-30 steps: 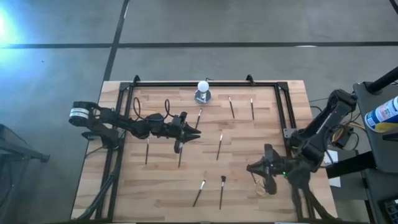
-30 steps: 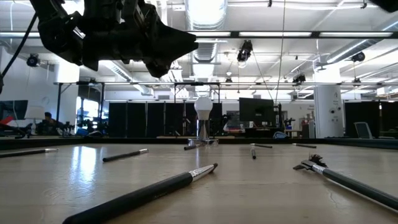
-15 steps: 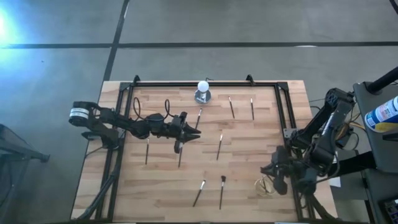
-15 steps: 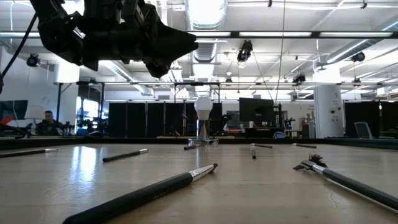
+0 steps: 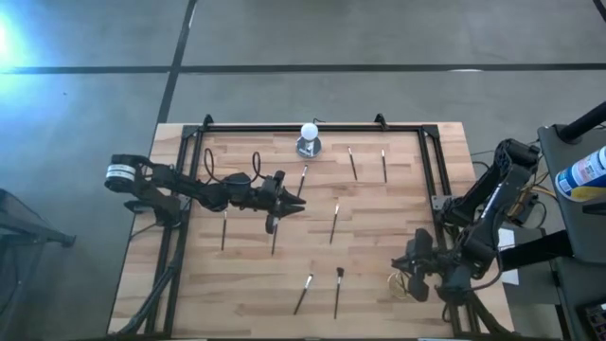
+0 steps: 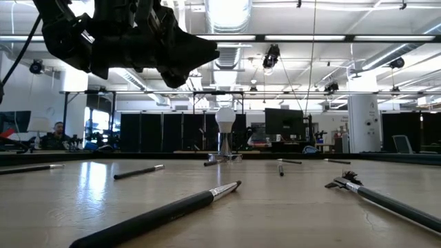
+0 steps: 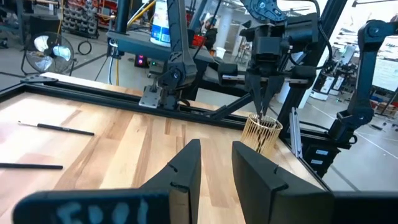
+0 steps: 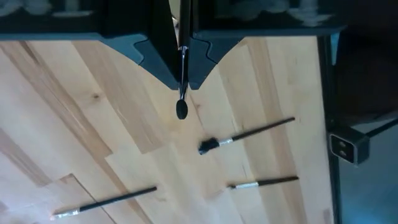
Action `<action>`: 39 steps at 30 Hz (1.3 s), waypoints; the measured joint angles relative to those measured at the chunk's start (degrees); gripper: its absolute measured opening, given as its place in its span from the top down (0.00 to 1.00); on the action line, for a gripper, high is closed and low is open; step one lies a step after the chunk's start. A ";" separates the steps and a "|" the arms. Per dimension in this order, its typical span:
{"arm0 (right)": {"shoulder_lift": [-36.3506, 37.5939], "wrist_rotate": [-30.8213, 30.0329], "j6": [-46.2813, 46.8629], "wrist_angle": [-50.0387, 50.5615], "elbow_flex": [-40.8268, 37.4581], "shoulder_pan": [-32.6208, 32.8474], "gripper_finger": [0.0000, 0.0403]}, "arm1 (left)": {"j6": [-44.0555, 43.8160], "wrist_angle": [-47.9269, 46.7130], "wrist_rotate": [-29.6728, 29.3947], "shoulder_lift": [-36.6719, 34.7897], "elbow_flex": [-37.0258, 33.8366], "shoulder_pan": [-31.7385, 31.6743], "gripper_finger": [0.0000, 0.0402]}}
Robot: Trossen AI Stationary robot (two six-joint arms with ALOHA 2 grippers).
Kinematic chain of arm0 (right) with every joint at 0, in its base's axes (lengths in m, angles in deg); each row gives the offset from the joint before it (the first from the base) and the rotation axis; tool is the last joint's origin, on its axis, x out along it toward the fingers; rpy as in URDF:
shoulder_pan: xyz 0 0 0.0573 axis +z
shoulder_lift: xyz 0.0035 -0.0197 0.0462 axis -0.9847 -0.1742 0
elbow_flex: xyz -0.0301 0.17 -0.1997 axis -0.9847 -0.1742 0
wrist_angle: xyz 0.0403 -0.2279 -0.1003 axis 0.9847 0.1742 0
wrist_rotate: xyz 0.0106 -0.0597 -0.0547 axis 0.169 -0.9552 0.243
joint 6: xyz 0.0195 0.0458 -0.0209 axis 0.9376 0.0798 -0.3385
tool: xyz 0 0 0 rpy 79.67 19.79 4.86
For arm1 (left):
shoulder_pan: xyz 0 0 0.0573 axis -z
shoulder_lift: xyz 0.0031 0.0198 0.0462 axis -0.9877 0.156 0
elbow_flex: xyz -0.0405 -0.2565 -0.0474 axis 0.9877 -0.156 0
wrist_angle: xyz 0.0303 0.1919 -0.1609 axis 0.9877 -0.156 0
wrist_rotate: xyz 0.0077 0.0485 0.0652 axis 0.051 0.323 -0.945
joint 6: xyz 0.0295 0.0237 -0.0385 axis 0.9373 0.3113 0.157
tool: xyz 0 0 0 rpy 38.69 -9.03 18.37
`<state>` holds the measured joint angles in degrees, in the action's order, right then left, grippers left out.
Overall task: Pick & Place Makeup Supplies
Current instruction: Put the silver makeup brush into the gold makeup holder
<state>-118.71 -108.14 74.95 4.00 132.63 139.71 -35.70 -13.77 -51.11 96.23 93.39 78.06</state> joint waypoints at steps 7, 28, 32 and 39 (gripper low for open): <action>-1.39 -0.14 0.10 -0.34 0.00 -0.13 0.89 | 0.00 -1.01 0.00 0.00 0.00 0.00 0.79; -0.29 -10.82 -3.16 -0.47 2.48 -1.62 0.97 | -2.84 -1.82 -0.42 0.00 0.61 0.04 0.79; -0.29 -10.91 -6.80 -2.48 1.69 -5.58 0.98 | -9.10 -6.31 -5.31 -0.95 1.13 -0.61 0.80; -0.27 -9.25 -24.74 -15.60 -0.09 -16.54 0.98 | -2.52 -9.10 -13.27 -6.13 -3.63 -1.59 0.98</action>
<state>-118.97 -117.40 50.22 -11.60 132.54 123.17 -38.21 -22.87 -64.37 90.10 89.75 76.47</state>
